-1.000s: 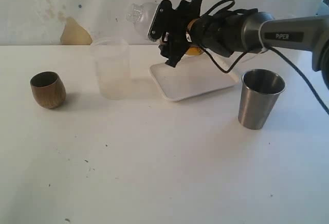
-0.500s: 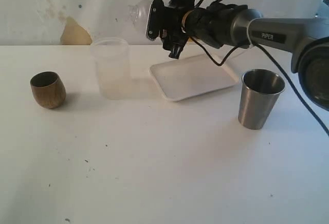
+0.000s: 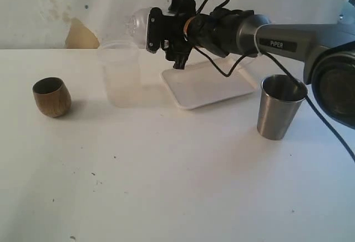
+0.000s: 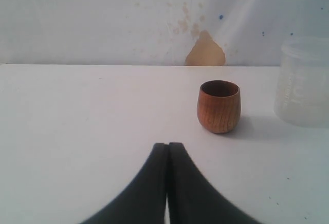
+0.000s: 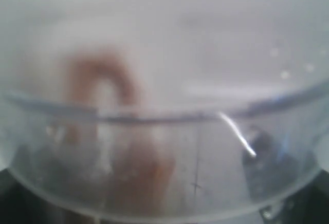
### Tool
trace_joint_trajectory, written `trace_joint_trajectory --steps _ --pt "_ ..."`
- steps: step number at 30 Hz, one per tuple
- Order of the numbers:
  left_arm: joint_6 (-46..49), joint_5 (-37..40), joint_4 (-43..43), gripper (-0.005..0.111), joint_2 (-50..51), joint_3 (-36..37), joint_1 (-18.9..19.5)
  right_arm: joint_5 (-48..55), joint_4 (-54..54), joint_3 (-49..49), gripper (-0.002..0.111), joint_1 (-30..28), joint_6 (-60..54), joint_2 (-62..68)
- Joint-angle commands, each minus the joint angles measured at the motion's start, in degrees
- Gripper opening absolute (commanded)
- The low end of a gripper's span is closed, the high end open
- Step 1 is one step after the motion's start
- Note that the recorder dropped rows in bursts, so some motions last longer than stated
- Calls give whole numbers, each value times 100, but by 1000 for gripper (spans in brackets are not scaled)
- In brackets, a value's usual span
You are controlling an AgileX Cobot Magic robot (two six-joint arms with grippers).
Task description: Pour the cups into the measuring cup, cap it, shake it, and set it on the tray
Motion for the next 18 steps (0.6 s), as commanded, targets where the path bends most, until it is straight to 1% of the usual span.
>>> trace_joint_trajectory --steps 1,7,14,16,18 --pt "-6 -26 1 0 -16 29 -10 -201 -6 -81 0 -7 -247 -88" --pt "-6 -26 1 0 -16 29 -10 -359 -15 -195 0 -7 -973 45" --pt "-6 -26 1 0 -16 29 -10 -331 -27 -745 0 -7 -1014 250" --pt "-6 -26 1 0 -16 29 -10 -409 -27 -758 0 -7 -1043 250" --pt "-6 -26 1 0 -16 29 -10 -420 -27 -758 0 -7 -1338 261"
